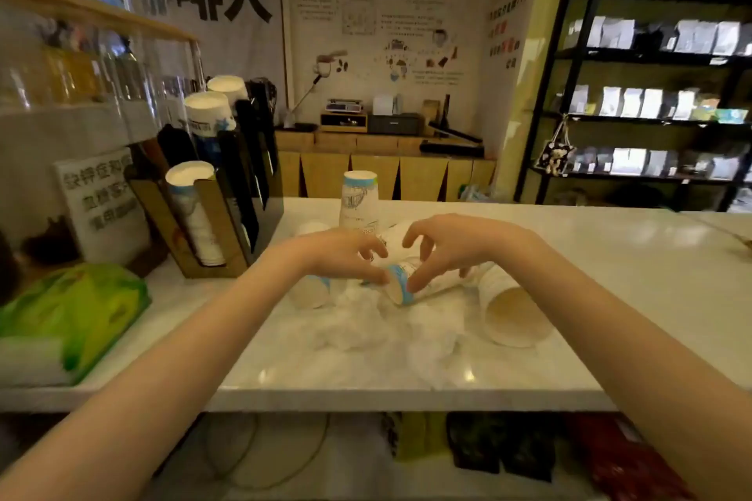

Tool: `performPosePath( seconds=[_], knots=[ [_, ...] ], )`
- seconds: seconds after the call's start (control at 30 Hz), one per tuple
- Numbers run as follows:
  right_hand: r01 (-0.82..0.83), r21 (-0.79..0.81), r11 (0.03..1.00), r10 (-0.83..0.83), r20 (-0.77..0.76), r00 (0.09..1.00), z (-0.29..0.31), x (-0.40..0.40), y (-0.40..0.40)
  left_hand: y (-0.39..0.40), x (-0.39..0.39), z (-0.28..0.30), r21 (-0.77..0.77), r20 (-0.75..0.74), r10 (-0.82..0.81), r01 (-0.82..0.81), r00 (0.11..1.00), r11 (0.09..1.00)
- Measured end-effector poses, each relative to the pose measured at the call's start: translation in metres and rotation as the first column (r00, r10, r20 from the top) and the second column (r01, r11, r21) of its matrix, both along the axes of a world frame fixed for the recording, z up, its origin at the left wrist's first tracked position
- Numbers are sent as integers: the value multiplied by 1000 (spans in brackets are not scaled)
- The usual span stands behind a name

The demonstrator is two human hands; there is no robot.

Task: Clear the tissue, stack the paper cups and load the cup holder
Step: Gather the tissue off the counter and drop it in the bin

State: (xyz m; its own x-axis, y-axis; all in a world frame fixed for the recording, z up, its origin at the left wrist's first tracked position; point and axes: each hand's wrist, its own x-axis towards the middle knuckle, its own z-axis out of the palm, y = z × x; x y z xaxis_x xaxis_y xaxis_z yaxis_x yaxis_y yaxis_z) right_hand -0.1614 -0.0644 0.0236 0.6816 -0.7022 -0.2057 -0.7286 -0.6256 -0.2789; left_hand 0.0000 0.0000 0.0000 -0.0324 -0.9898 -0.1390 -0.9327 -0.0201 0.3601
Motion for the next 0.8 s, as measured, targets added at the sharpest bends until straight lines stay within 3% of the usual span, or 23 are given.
performPosePath(
  seconds=[0.23, 0.43, 0.6, 0.8],
  knots=[
    [23, 71, 997, -13, -143, 990, -43, 1, 12, 3, 5, -56, 103, 123, -55, 43, 991, 994],
    [5, 60, 998, 9, -231, 973, -70, 1, 14, 5, 0, -80, -34, 114, -23, 27, 993, 999],
    [-62, -49, 997, 53, -164, 985, -80, 0, 13, 13, 0, -85, -160, 14, 73, -70, 997, 985],
    [-67, -76, 995, 71, 50, 996, -60, -13, 32, 40, 3, -70, -189, -249, 129, -178, 960, 966]
  ],
)
